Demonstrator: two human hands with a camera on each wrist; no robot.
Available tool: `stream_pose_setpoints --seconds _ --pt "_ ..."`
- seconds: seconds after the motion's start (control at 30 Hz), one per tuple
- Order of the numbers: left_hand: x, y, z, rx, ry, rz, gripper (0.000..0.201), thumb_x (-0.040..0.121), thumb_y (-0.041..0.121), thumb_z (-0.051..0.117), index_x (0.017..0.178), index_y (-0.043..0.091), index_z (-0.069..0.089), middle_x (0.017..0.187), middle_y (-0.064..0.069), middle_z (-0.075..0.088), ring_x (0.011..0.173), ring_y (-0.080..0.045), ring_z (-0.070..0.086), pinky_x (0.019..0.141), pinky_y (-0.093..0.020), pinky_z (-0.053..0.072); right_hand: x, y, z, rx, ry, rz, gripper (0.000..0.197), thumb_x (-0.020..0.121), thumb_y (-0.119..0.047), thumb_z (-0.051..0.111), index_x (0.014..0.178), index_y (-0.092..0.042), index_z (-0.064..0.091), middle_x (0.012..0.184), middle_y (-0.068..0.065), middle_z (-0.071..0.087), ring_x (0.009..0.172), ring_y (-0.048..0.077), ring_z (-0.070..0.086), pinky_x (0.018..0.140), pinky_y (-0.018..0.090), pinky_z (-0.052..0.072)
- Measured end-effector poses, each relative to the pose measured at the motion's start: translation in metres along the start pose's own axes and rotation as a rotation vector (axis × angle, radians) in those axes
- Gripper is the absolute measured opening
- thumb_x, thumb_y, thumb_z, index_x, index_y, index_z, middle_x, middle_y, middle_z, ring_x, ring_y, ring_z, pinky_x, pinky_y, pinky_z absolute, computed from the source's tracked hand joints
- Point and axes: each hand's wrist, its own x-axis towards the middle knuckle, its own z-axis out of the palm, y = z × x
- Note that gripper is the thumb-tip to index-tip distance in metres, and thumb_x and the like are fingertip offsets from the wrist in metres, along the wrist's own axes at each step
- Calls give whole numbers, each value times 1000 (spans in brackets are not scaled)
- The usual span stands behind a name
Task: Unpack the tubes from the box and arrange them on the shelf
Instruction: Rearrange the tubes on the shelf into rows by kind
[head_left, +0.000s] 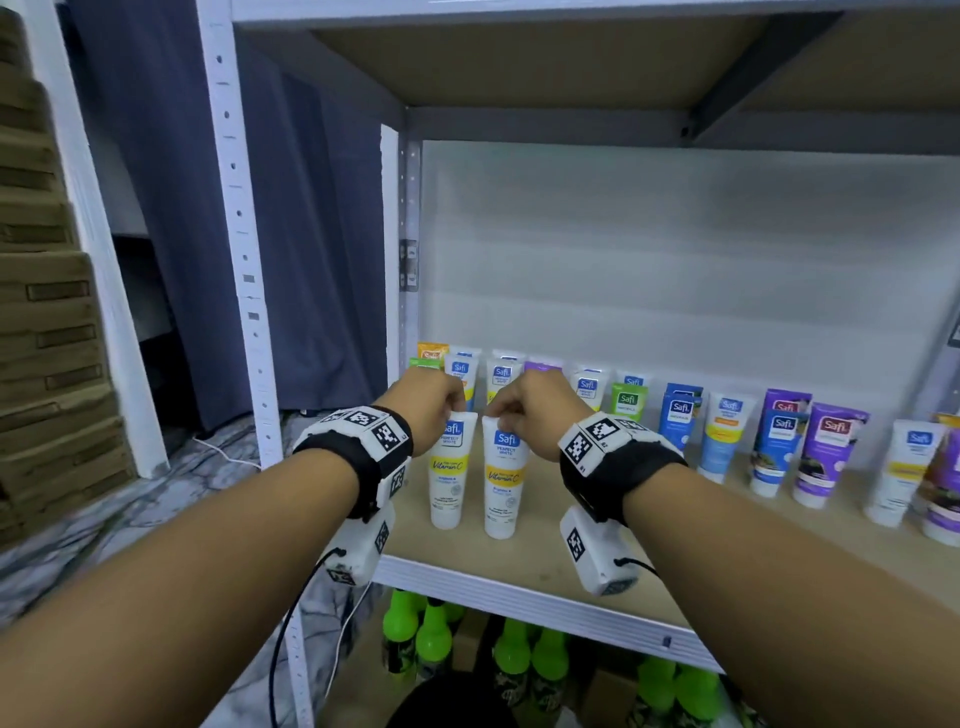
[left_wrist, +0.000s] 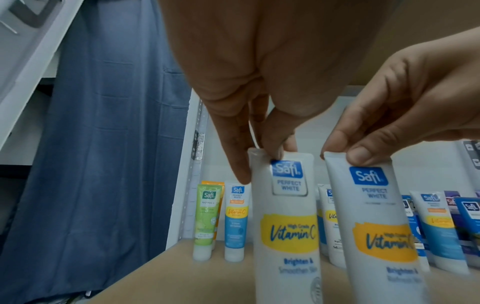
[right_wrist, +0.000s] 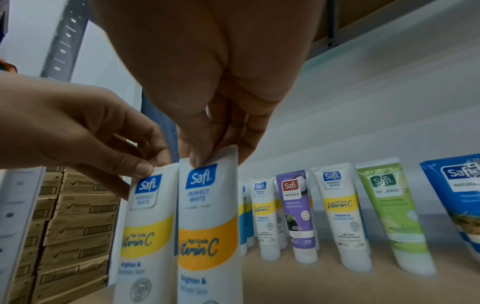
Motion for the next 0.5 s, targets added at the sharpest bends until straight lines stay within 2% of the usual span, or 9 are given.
stream_pose_setpoints --seconds 0.07,0.17,0.23,0.3,0.4,0.5 --pt "-2 -1 4 -14 27 3 28 83 -4 48 92 16 66 86 2 58 86 -19 58 78 -29 49 1 2 3 35 15 14 24 88 -6 62 107 -14 74 112 3 70 103 18 64 92 29 51" --pt "-5 -4 12 -75 90 -16 26 82 -2 50 89 18 64 89 0 59 87 -22 59 76 -30 49 -4 3 4 114 49 35 20 87 -10 65 105 -14 74 105 3 71 92 12 63 87 24 49" --pt "-10 -6 22 -132 137 -45 24 83 0 50 92 18 62 97 -2 59 92 -22 58 81 -34 50 -10 5 5 179 69 48 26 83 -13 72 109 -13 71 104 2 70 88 10 60 85 24 50" --pt "-17 -6 32 -202 193 -83 24 86 5 53 102 21 61 108 -3 58 102 -21 56 89 -35 48 -17 8 10 246 108 104 39 76 -16 79 113 -15 67 102 -1 66 88 9 57 78 19 44" --pt "-29 -6 50 -320 272 -154 44 85 16 65 126 21 49 124 -2 52 113 -18 53 98 -30 43 -28 19 25 371 153 227 55 65 -17 87 114 -16 61 99 -4 66 89 11 62 77 21 46" --pt "-39 -7 66 -449 308 -289 65 75 23 77 130 19 42 121 -1 59 109 -19 59 93 -37 50 -38 30 45 553 95 293 56 61 -10 88 110 -13 61 100 1 72 90 14 69 76 27 53"
